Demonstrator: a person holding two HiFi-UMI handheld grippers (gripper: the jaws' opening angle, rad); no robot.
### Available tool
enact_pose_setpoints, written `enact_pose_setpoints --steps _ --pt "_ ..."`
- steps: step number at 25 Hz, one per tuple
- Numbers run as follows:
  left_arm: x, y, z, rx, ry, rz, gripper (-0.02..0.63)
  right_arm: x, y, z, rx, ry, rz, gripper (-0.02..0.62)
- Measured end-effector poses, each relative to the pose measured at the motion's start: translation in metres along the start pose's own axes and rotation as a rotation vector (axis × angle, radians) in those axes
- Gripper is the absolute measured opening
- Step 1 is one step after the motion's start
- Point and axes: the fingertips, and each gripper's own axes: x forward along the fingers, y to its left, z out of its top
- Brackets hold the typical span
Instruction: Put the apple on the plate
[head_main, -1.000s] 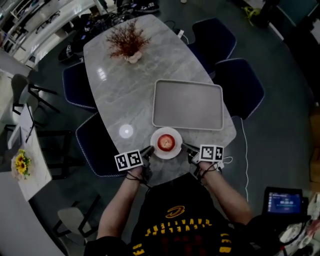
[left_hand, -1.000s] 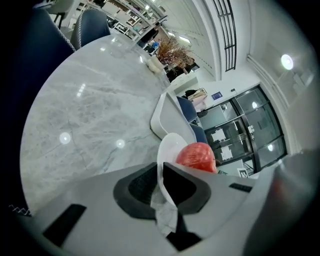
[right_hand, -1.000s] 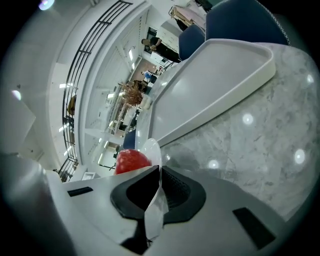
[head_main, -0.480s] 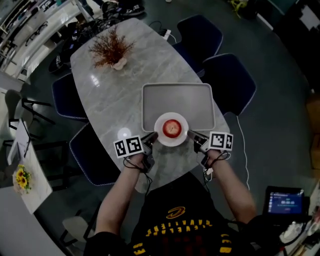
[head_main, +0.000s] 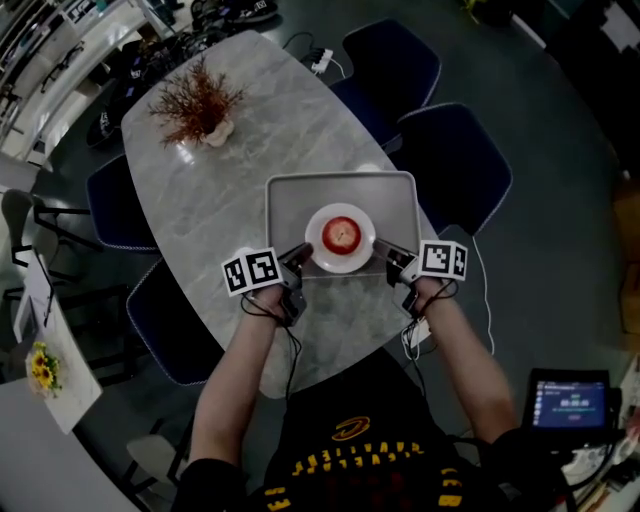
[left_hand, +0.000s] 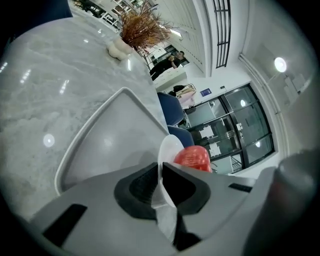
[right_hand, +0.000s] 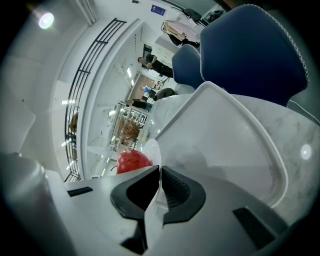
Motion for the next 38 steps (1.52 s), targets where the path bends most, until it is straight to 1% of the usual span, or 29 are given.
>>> enact_pose_setpoints --steps 7,9,12,15,17,24,30,32,35,37,38 --pt "0.007 0.008 -0.001 -0.004 0.001 0.023 0.032 0.004 -0.010 -0.003 0.000 0.017 -0.021 0.026" --pt "0.015 0.012 0.002 -0.010 0.008 0.037 0.032 0.008 -0.016 0.002 0.001 0.027 -0.029 0.026" --pt "0.037 0.018 0.013 -0.022 0.018 0.061 0.032 0.017 -0.030 0.021 0.007 0.044 -0.045 0.026" --pt "0.070 0.022 0.032 -0.036 0.026 0.085 0.032 0.032 -0.052 0.053 0.020 0.064 -0.054 0.026" --pt "0.084 0.024 0.041 -0.041 0.029 0.095 0.032 0.039 -0.061 0.066 0.025 0.074 -0.060 0.026" --pt "0.084 0.032 0.041 -0.027 0.046 0.125 0.032 0.045 -0.067 0.059 0.013 0.099 -0.090 0.026" --pt "0.087 0.036 0.040 -0.022 0.054 0.137 0.032 0.048 -0.071 0.060 0.004 0.094 -0.103 0.028" --pt "0.087 0.036 0.040 -0.012 0.055 0.144 0.032 0.048 -0.071 0.060 -0.030 0.094 -0.112 0.028" --pt "0.089 0.036 0.041 0.027 0.062 0.164 0.033 0.048 -0.069 0.062 -0.150 0.104 -0.153 0.028" --pt "0.087 0.035 0.042 0.073 0.069 0.194 0.034 0.045 -0.068 0.061 -0.228 0.112 -0.195 0.028" --pt "0.083 0.035 0.042 0.110 0.071 0.217 0.034 0.042 -0.066 0.059 -0.257 0.112 -0.216 0.029"
